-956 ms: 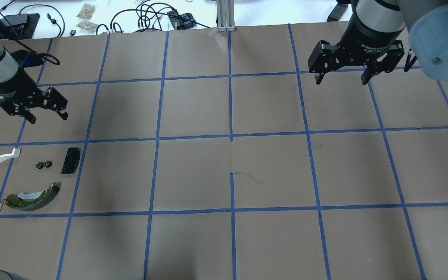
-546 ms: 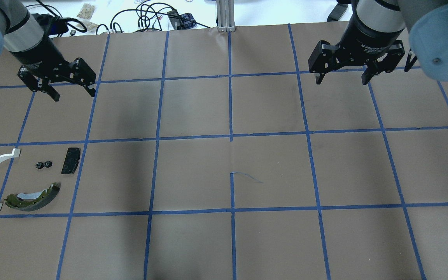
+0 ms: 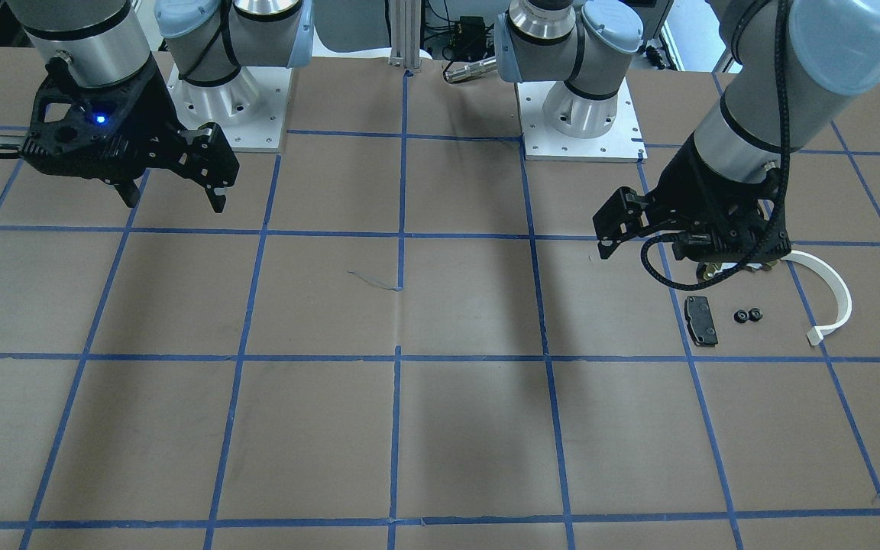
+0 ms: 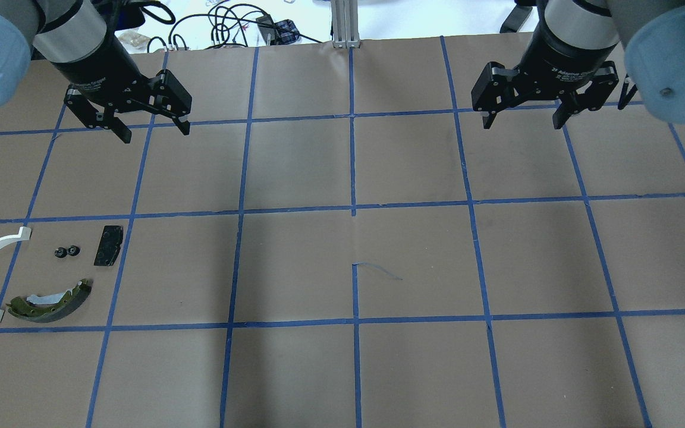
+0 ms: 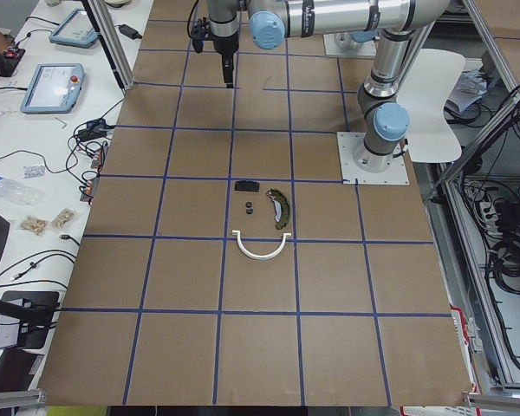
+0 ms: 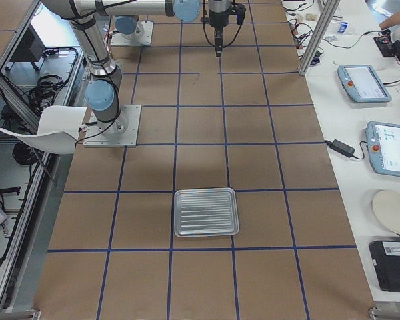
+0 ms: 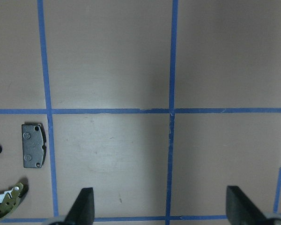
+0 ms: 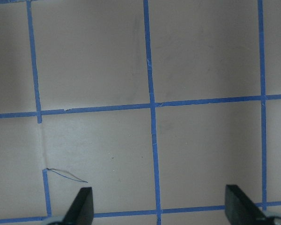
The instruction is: Place bearing gear from tray to pile
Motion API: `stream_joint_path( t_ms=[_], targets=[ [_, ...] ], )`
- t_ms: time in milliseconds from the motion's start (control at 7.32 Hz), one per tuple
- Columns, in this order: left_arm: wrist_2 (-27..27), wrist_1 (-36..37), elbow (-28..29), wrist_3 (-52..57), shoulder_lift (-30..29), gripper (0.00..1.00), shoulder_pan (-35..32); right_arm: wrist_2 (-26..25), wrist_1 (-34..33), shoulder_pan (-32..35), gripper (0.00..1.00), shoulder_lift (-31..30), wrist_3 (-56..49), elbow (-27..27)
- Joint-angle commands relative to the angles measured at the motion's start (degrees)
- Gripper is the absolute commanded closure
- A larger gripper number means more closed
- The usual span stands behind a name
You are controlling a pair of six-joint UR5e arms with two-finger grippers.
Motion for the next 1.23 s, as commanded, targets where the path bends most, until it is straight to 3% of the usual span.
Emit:
stream_joint_path(
  t_ms=[0, 273, 1093],
  targets=[
    [-2.5, -0.3, -2.4, -1.9, 1.9, 0.0, -5.1, 0.0, 0.0, 0.0, 0.0, 0.0, 0.0, 0.0],
    [4.5, 4.2, -5.8, -1.4, 2.8, 0.0, -7.8, 0.0, 0.0, 0.0, 0.0, -0.1, 0.0, 0.1],
    [4.9, 3.6, -6.4, 1.5, 5.4, 0.0, -6.5, -0.1, 0.0, 0.0, 0.0, -0.1, 0.0, 0.0]
  ],
)
